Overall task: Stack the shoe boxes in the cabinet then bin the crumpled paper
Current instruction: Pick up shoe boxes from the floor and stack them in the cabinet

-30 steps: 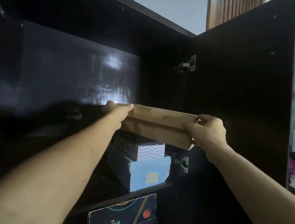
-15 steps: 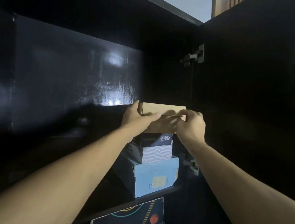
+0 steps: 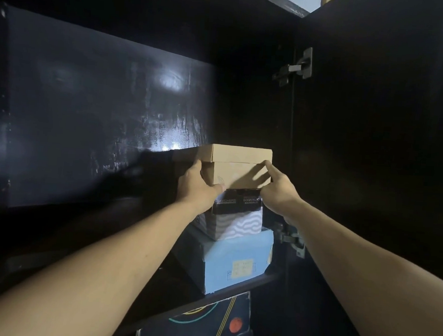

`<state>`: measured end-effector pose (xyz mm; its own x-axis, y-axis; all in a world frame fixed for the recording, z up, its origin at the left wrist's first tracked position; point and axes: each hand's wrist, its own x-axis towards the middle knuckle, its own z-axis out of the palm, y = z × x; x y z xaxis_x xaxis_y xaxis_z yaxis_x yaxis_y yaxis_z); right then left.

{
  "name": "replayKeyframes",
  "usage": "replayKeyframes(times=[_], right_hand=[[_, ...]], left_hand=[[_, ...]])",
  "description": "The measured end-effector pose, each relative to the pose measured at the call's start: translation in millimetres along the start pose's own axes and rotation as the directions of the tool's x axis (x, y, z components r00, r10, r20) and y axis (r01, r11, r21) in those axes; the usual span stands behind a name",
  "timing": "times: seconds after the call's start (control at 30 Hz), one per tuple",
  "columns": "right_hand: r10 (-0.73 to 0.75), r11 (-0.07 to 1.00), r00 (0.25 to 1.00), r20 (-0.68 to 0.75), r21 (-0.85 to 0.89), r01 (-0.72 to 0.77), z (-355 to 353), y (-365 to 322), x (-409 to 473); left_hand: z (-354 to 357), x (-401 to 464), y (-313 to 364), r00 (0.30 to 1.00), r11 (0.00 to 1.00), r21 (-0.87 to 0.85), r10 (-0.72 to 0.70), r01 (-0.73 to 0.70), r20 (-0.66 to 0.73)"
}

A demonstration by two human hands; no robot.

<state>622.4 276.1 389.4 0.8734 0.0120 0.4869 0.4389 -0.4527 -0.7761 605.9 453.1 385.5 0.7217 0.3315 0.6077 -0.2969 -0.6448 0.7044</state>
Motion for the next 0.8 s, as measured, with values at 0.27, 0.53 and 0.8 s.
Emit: replayKeyframes(times=[0.27,0.53,0.8], right_hand=[[0.0,0.994,1.0,-0.03,-0.113,-0.003,-32,8,-29],[0.176,0.972,0.984,0.002,-0.16,-0.174,-117,16,-121],[0.343,0.889,0.939,0.037,-0.336,-0.312,-204,51,-222]], left_hand=[[-12,-33,12,0.999,0.997,0.057,-0.047,0.048,-0.01],[-6,-115,57,0.994,0.993,0.114,0.021,-0.033,0.109],[46,-219,107,0.67,0.982,0.103,0.031,-0.159,0.742]])
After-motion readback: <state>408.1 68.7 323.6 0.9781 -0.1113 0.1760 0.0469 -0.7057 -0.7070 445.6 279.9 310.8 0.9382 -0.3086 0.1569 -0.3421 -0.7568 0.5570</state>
